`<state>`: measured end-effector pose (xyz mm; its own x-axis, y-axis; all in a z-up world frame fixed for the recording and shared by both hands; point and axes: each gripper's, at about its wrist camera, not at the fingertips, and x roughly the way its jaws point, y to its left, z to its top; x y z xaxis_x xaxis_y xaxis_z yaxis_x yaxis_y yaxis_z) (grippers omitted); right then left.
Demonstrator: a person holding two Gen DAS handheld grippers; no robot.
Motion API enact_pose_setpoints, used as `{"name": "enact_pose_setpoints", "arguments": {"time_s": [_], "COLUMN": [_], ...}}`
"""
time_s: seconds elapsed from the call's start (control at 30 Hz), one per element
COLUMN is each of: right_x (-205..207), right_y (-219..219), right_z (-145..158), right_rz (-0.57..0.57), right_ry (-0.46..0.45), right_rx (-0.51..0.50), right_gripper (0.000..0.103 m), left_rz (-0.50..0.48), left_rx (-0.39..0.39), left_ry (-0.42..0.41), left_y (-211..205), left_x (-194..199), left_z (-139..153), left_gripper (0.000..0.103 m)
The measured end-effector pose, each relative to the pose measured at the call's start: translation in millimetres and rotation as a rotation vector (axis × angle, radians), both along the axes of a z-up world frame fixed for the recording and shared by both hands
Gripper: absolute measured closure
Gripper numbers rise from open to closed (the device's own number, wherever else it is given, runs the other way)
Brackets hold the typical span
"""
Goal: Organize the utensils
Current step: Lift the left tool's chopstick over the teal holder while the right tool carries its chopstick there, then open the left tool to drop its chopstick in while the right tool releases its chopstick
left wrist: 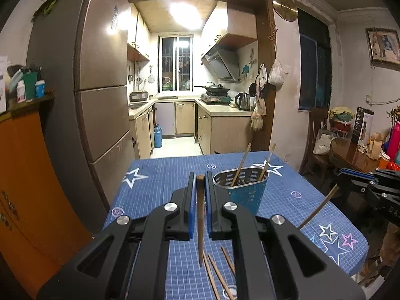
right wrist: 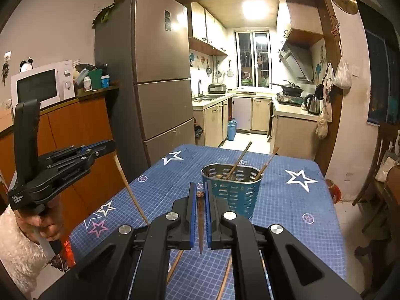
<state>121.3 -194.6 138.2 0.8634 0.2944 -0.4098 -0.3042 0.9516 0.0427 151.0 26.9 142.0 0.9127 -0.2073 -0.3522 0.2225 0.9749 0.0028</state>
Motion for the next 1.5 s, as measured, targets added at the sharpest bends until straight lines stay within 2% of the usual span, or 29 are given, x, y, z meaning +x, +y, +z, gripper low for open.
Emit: {"name": "enact_pose_setpoints", "arguments": {"time_s": [0.33,0.5,0.77,0.9,1.13,1.37,1.4,1.43,1.5], "right_x": [21.8,54.4,110.8,144.0,192.1,220.5,220.2,219.2,211.3], "right_y": [-14.2,-23.9,-43.6,-47.2,-56.5,-57.3,-56.9,-58.6,-67.7], "right_z": [50.8,83.7,112.5,101.4,53.9,6.7,3.1,2.2,8.2], "right_rz": [-0.048,-0.101,-0.146,-0.171,-0.222,-0.239,-0.247,-0.259,-0.281], "right_ry": [-0.063,-0.104,-0.16,-0.157,-0.104,-0.014,-0.008,-0.011,-0.048], "right_rx": [-0.026,-0.015,0.059,0.078,0.1,0.105,0.1,0.105,0.129], "right_gripper": [0.095,0.095,0.095,0.095,0.095,0.093,0.091,0.084,0.079], "left_rz": [-0.037,-0.055,-0.065,-0.054,-0.025,0.04,0.051,0.071,0.099], "left_rx": [0.0,-0.059,-0.072,-0.061,-0.048,-0.051,-0.049,-0.051,-0.08], "left_ry": [-0.04,-0.054,-0.148,-0.151,-0.063,0.021,0.036,0.043,0.015], "left_y": [-31.5,-44.6,-72.0,-82.2,-84.0,-75.5,-73.1,-69.1,-59.0], "left_x": [31.9,59.2,98.2,121.7,163.1,185.0,187.5,188.0,183.1], "left_z": [37.6,62.4,86.9,76.7,26.3,-11.0,-12.4,-12.6,-3.7], "left_gripper": [0.098,0.098,0.098,0.098,0.098,0.096,0.089,0.076,0.062]}}
